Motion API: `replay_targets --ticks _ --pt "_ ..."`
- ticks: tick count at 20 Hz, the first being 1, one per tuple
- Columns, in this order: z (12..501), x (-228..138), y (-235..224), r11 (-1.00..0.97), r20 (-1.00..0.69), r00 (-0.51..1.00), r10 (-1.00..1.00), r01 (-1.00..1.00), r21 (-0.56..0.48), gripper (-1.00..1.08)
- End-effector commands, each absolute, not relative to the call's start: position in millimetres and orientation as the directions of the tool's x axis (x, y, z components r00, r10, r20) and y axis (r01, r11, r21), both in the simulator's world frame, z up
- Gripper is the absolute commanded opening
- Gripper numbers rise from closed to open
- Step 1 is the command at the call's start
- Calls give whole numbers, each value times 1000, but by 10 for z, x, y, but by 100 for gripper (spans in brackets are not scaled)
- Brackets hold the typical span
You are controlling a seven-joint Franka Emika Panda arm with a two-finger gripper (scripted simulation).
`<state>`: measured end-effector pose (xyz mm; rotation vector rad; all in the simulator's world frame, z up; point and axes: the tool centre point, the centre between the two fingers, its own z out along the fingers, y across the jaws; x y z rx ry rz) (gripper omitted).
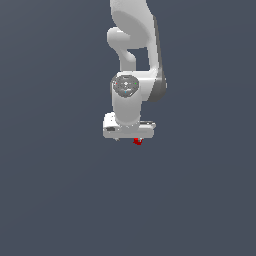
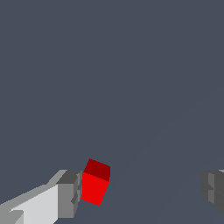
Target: Pick up the red cube and move it to a goal position.
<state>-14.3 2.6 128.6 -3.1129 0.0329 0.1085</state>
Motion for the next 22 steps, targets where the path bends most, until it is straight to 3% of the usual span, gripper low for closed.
replay_targets --ticks 1,11,22 --pt "1286 -143 26 -999 -70 997 -20 -22 -26 100" --pt "1133 -270 86 -997 -60 995 -75 -76 -21 100" --pt "624 -637 323 -969 -27 968 -249 -249 -7 100"
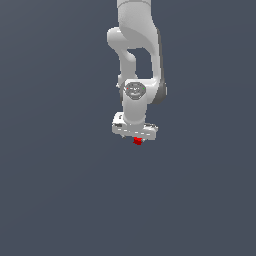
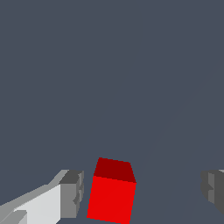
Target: Pick up the red cube and move it to a goal position.
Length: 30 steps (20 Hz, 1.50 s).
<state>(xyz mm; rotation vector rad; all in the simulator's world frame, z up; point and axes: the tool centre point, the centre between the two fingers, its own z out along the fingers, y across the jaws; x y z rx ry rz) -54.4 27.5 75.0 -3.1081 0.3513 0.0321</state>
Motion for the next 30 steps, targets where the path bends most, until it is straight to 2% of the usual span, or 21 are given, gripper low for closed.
replay_targets --ticks 1,11,21,22,30 --pt "574 -667 349 -964 -23 964 -264 -265 -6 100" --pt "237 -842 535 -930 -2 930 -368 -368 0 100" --pt "200 -848 560 -926 0 926 -377 -377 0 100" --pt "200 -848 560 -926 0 926 -377 -377 0 -100" --pt "200 -848 560 -926 0 926 -377 -377 0 -100"
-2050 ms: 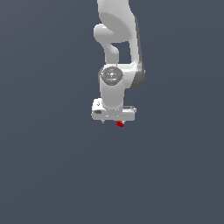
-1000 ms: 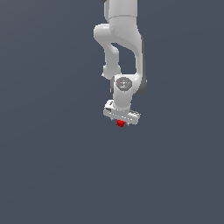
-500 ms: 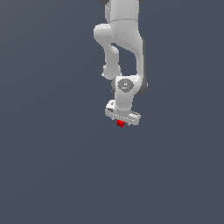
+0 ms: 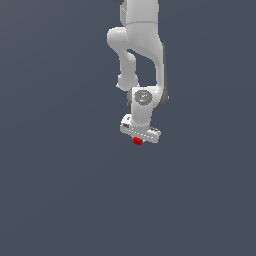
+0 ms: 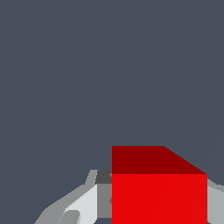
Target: Pick up the red cube and move it to a goal position.
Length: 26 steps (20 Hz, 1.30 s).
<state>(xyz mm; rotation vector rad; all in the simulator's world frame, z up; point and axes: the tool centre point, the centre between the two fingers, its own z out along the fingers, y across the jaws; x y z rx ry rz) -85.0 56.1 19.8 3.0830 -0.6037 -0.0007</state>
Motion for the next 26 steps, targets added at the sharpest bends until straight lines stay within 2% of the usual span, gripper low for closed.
replay_targets --ticks 1,13,19,26 --pt "200 -848 560 -926 0 926 -377 -377 0 -100" --pt "494 -862 497 -926 0 926 -377 -377 0 -100" --pt "912 -877 405 -926 -1 926 -378 -378 0 -100" --pt "1613 -899 249 -926 -1 926 -378 -378 -1 -100"
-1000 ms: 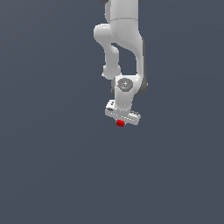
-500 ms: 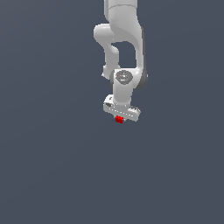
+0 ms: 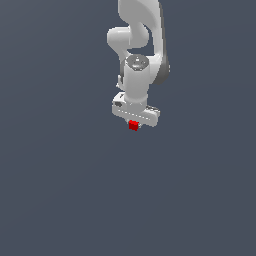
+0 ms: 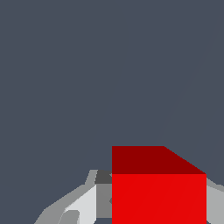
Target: Pick up the red cube and move it to a goal position.
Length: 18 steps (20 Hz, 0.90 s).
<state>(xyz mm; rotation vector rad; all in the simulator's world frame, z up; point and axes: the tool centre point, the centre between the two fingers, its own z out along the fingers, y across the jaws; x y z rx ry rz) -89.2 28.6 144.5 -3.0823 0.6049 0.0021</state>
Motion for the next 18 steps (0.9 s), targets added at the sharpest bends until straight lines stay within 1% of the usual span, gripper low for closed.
replay_targets --ticks 1,18 --pt "1722 -902 225 -926 -1 926 -378 -378 -1 -100" --pt "3478 -929 -159 -925 0 925 -379 -379 0 -100"
